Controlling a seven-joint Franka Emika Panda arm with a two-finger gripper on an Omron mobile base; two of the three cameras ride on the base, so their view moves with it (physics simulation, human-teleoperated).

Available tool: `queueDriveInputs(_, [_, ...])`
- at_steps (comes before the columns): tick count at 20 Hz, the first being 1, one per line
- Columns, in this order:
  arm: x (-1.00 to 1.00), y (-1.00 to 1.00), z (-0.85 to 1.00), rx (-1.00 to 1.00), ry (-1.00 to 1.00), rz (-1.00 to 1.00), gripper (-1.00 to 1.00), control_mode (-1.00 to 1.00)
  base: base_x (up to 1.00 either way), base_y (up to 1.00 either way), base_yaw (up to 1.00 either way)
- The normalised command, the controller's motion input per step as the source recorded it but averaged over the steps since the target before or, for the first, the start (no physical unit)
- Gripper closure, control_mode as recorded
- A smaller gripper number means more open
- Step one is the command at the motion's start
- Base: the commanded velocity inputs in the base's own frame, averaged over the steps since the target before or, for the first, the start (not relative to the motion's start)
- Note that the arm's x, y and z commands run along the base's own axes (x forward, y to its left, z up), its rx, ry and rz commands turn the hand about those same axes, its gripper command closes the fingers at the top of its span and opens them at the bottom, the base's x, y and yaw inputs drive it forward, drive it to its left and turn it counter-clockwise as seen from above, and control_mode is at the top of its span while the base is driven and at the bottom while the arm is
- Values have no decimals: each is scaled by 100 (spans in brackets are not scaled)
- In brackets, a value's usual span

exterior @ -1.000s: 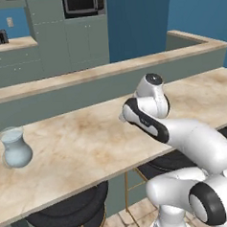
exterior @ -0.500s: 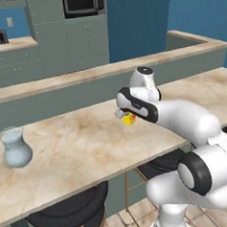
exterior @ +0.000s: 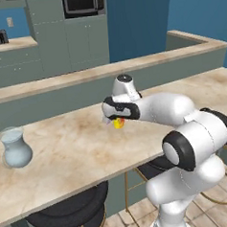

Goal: Place the pitcher and cup on the dining counter for serving.

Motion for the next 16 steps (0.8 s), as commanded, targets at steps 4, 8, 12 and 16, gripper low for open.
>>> queueDriveInputs(4, [41,19,-51,-1,0,0,100,-100,0,0,0])
queueDriveInputs(8, [17,14,-67,-2,0,0,100,-100,0,0,0])
queueDriveInputs(12, [12,21,-60,-4,0,0,100,-100,0,0,0])
queueDriveInputs(16, [8,23,-54,-6,0,0,100,-100,0,0,0])
